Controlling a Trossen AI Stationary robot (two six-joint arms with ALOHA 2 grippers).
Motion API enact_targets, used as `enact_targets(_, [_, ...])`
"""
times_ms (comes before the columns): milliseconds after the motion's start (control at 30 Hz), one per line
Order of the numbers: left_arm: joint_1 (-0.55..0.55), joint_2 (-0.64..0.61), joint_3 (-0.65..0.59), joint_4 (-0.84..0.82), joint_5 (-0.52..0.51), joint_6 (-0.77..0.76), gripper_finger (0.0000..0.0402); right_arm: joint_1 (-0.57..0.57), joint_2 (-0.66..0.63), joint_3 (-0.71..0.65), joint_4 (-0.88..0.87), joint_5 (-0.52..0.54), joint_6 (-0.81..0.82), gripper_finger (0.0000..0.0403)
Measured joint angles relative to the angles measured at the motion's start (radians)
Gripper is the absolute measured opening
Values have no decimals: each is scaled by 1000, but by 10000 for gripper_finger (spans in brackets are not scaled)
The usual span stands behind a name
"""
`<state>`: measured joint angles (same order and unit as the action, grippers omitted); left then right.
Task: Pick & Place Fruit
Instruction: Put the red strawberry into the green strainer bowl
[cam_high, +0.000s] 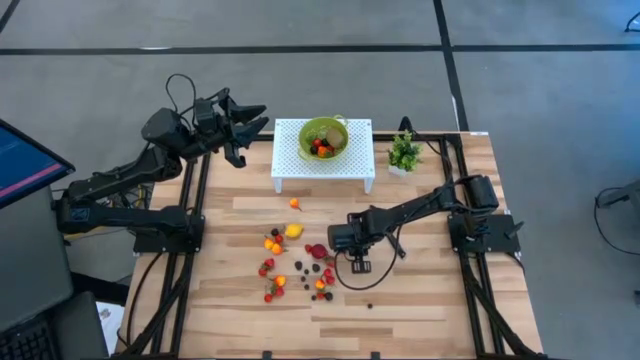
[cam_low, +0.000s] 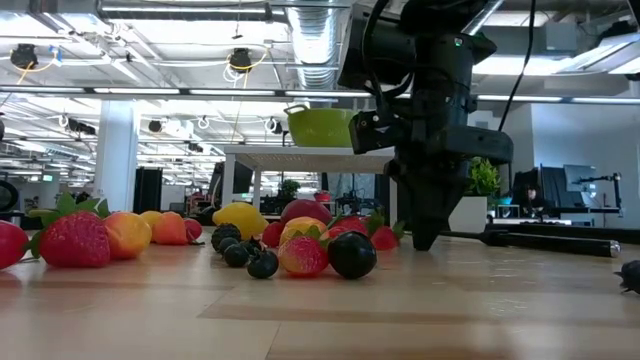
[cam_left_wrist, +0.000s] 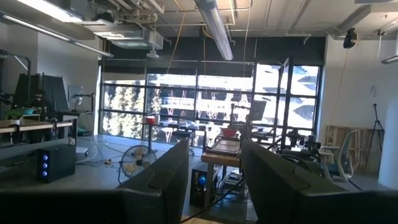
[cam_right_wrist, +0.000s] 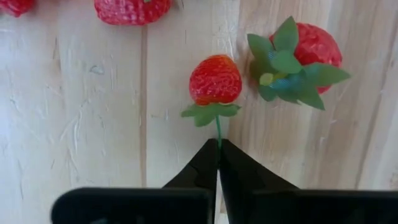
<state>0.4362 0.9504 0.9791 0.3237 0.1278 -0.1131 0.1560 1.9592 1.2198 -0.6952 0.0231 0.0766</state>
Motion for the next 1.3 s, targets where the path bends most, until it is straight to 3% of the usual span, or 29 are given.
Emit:
enact_targets(267, [0,0,0,0,0,0,142,20,-29,-3,1,0,-8,2])
enact_targets(700, [0,0,0,0,0,0,142,19,-241,-1,136,-2,-42,1])
enact_targets(1300, [0,0,0,0,0,0,142,-186,-442,1,465,3,-245,1])
